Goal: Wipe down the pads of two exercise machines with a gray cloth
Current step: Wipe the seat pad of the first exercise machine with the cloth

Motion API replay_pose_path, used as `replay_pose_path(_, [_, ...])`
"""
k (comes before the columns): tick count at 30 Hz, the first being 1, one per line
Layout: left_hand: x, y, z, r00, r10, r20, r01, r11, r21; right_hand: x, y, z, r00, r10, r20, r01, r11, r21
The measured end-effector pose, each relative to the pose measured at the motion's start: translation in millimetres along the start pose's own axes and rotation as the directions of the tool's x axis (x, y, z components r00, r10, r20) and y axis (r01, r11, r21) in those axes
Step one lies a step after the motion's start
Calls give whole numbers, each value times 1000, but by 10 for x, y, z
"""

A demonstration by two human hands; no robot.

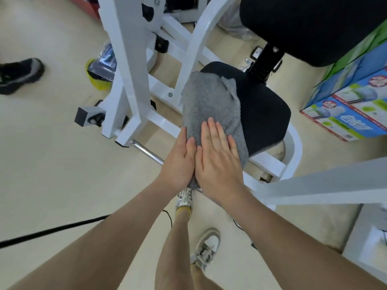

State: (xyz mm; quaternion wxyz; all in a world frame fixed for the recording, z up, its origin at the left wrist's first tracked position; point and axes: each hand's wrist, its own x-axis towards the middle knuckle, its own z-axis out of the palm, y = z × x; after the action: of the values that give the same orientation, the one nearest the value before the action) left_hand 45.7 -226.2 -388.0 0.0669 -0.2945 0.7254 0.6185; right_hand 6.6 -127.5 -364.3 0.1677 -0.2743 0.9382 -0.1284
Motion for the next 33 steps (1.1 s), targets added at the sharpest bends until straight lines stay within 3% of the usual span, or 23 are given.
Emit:
replay_pose_path(5, [-194,38,33,993,108,-40,-106,993,42,-164,93,3,998,-56,25,58,996,-66])
replay_pose_path(8, [17,156,1,997,52,-60,-48,997,54,152,130,-50,997,-67,47,70,995,-78])
replay_pose_path(12, [505,331,-39,999,-43,-33,41,997,-71,676,168,-48,996,-9,94,16,998,-69])
replay_pose_path(19, [1364,338,-11,990,-106,-89,91,983,-160,1411,232,-54,997,65,46,-64,998,-13])
replay_pose_path(25, [891,278,13,997,-53,-51,46,990,-135,871,122,-26,996,91,10,-91,996,10])
replay_pose_path(29, [122,180,1,995,-85,-49,64,942,-331,233,-94,25,997,74,-32,-76,996,-55])
replay_pose_path(33, [-347,130,42,935,-356,-11,279,751,-598,-13,-156,60,997,-36,-62,25,984,-176])
